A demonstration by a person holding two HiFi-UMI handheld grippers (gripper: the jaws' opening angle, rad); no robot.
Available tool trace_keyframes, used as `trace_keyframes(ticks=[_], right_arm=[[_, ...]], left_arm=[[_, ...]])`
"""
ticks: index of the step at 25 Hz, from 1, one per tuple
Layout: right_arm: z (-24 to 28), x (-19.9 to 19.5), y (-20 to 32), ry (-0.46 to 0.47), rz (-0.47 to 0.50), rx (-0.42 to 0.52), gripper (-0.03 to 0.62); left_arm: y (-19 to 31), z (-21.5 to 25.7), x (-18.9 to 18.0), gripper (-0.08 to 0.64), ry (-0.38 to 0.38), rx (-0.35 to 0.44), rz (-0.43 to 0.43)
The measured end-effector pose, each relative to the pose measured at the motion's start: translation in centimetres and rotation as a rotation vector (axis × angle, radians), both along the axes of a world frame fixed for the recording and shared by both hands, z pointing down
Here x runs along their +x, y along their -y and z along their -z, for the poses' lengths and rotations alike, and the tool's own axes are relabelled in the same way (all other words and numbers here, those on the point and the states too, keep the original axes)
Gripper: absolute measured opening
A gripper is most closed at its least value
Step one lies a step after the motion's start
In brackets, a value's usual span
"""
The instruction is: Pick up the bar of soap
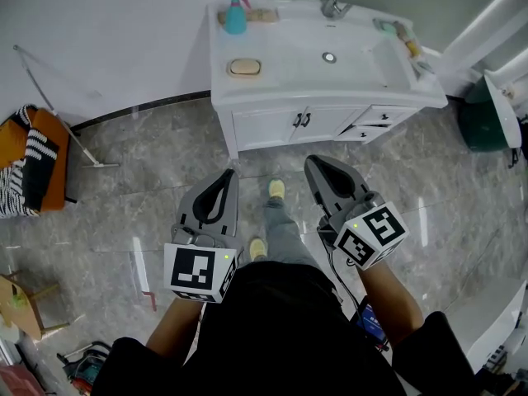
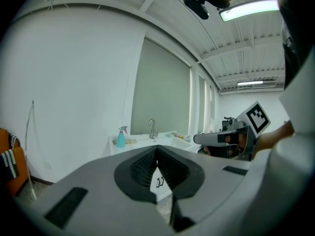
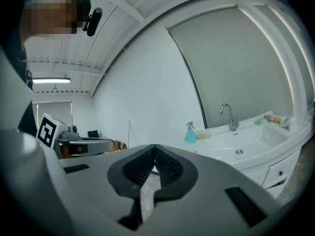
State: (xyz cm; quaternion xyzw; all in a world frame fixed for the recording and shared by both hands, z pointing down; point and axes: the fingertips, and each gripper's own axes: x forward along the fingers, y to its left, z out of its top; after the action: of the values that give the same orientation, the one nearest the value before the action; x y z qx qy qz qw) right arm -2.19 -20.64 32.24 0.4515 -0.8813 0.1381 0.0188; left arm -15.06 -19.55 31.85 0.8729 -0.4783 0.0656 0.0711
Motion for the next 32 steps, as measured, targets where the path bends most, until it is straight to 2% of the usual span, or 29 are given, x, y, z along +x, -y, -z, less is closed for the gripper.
trace_keyframes(ticks=[6, 9, 19, 32], right_arm=[[0.6, 0.5, 4.7, 0.018, 0.014, 0.023, 0.005], [0.9, 1.8, 7.3, 0.02, 0.007, 0.03, 0.005], [-0.3, 5.3, 15.1, 0.02, -0.013, -0.019, 0.005], [-1.9, 7.3, 25.8, -0.02, 0.067, -0.058, 0.005]], left_arm=[[4.1, 0.3, 0.4, 0.011, 0.006, -0.003, 0.005], [6.6, 0.4, 1.8, 0.011, -0.005, -0.002, -0.002], [14.4, -0.5, 4.9, 0.011, -0.001, -0.042, -0.026], [24.7, -2.0, 6.6, 0.011, 0.001, -0.096, 0.049]])
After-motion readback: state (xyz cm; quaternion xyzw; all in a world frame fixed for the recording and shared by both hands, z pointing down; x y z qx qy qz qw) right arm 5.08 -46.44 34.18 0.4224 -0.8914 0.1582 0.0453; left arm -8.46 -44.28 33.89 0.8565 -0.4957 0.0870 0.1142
